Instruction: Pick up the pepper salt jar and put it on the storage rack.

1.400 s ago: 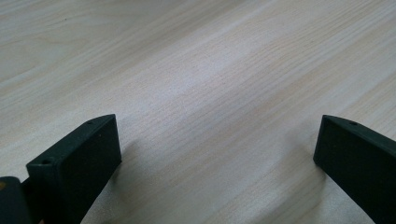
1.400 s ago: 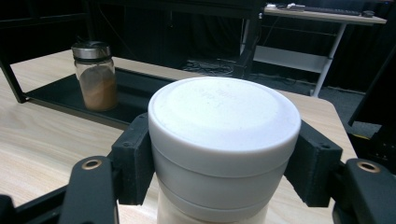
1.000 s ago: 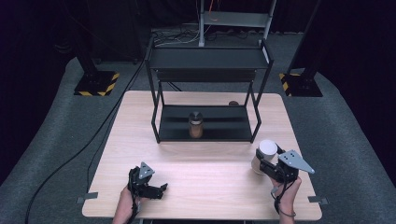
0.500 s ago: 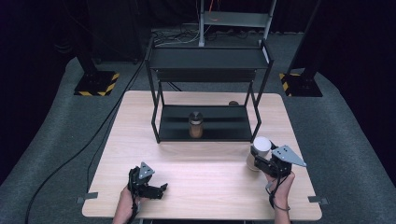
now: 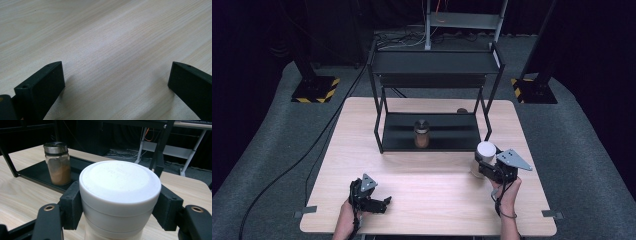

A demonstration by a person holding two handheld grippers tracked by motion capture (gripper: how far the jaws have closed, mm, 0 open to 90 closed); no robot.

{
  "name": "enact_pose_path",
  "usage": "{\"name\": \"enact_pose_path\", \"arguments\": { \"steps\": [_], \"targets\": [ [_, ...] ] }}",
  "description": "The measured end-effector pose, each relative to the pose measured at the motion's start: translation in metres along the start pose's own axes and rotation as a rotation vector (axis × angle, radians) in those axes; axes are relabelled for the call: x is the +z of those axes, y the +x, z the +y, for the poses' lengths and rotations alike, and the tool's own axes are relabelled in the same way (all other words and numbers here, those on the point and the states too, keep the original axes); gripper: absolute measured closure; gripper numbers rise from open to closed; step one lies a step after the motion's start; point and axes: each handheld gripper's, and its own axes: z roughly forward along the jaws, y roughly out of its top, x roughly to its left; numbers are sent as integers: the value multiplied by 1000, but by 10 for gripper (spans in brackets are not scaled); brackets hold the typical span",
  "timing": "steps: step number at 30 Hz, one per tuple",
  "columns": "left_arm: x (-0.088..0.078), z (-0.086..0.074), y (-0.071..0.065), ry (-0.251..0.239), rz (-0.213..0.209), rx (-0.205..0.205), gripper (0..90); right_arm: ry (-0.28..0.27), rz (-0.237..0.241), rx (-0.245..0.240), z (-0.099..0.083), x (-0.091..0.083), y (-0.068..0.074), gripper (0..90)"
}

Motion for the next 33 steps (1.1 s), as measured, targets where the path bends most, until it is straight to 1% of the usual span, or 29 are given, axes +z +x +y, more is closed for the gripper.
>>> {"name": "enact_pose_path", "arguments": {
  "steps": [19,25,33],
  "targets": [
    [0,0,0,0,0,0,0,9,22,-7,11,23,3,329],
    [0,0,0,0,0,-1,0,3,35,-14,16,32,4,329],
    [0,0,0,0,0,1,0,11,60,-26,25,45,5,329]
  ]
}}
